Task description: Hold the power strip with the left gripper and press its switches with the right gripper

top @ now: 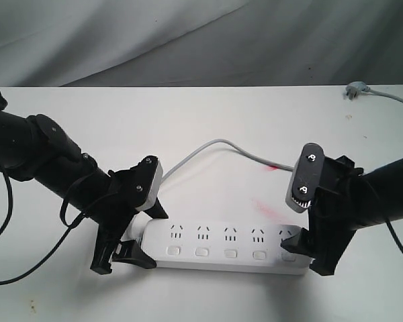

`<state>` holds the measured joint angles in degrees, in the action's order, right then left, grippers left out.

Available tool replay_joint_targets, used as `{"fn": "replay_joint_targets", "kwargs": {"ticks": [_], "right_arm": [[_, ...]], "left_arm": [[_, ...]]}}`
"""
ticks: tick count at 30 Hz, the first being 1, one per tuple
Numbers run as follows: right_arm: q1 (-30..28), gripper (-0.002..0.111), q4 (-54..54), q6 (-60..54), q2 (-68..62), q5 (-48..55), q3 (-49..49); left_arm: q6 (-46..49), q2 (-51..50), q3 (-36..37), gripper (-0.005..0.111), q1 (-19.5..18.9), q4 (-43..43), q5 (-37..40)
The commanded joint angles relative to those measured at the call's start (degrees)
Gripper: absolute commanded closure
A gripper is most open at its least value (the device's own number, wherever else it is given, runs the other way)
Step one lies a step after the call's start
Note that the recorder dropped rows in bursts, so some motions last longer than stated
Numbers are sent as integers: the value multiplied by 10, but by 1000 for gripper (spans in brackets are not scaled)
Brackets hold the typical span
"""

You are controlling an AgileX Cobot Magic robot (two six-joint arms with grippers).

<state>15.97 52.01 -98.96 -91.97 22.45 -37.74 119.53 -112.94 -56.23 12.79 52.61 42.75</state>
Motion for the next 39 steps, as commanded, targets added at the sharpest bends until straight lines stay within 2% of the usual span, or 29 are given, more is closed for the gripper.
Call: {"fn": "replay_joint_targets", "kwargs": {"ticks": [1, 8, 23, 39], "right_arm": [[-1, 34, 13, -13, -12, 8, 3], [-1, 34, 10, -13, -56, 1, 3], [-2, 34, 10, -10, -56, -36, 3], [-2, 34, -71, 59, -56, -59, 12]], "left_arm": [[4, 0, -1, 107, 3, -1, -7], [4, 0, -1, 107, 3, -1, -7], [4, 0, -1, 107, 3, -1, -7], [4, 0, -1, 107, 3, -1, -7]]}}
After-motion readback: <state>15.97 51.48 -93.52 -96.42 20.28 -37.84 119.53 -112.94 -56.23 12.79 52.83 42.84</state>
